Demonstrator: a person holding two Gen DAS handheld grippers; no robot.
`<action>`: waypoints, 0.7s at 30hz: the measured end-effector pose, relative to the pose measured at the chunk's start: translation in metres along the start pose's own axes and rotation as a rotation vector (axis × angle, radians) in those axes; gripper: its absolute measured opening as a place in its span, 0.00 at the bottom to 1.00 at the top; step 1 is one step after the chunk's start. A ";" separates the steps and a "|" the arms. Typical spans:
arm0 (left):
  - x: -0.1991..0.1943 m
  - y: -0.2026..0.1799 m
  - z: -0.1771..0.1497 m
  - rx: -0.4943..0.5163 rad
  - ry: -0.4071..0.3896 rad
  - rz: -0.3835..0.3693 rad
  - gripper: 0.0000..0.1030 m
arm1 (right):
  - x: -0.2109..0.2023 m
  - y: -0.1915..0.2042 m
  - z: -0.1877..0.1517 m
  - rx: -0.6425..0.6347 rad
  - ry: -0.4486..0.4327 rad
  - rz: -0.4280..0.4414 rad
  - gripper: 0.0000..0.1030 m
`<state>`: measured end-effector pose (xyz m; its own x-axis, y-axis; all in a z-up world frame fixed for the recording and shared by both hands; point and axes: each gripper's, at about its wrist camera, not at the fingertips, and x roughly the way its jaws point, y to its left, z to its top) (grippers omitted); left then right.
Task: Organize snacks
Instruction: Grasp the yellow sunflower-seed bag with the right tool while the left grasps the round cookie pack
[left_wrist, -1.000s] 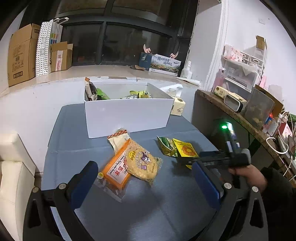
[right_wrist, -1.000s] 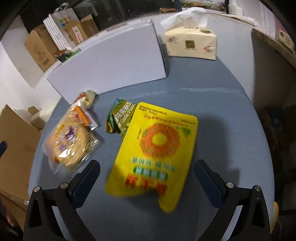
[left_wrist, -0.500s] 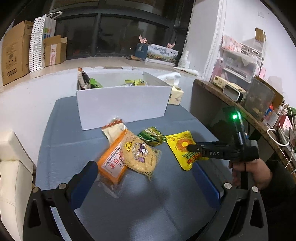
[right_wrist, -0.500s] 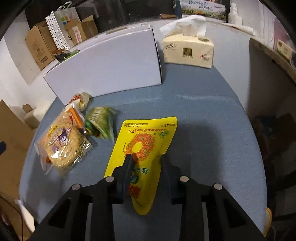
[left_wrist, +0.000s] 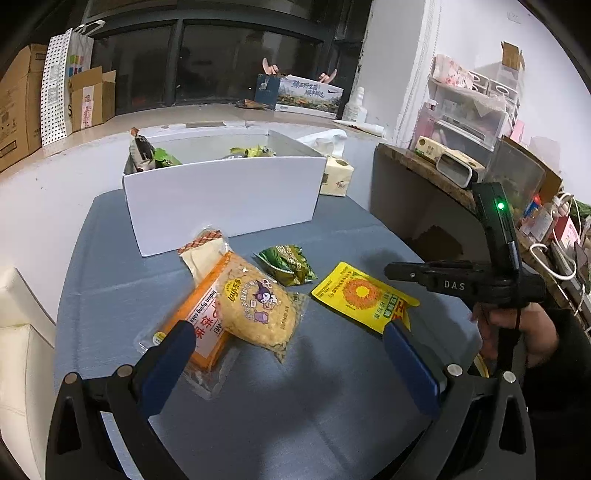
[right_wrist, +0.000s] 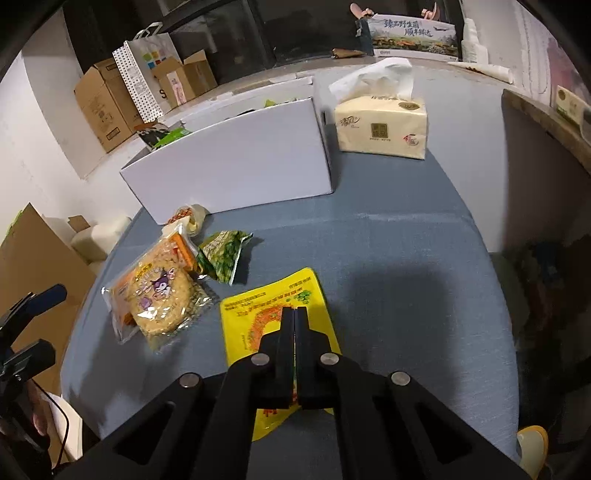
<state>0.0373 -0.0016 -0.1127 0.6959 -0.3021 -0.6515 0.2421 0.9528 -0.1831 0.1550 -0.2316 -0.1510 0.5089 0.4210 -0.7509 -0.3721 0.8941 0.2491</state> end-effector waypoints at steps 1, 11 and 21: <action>0.000 -0.001 0.000 0.004 0.001 0.000 1.00 | 0.001 0.000 -0.001 -0.011 0.005 -0.017 0.46; 0.003 -0.002 -0.003 0.008 0.010 -0.005 1.00 | 0.019 0.021 -0.012 -0.186 0.067 -0.073 1.00; 0.008 0.000 -0.007 0.010 0.027 0.004 1.00 | 0.045 0.036 -0.025 -0.293 0.143 -0.102 0.83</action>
<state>0.0387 -0.0037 -0.1232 0.6782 -0.2970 -0.6721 0.2462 0.9537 -0.1730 0.1450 -0.1839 -0.1912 0.4483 0.2874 -0.8464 -0.5430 0.8397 -0.0025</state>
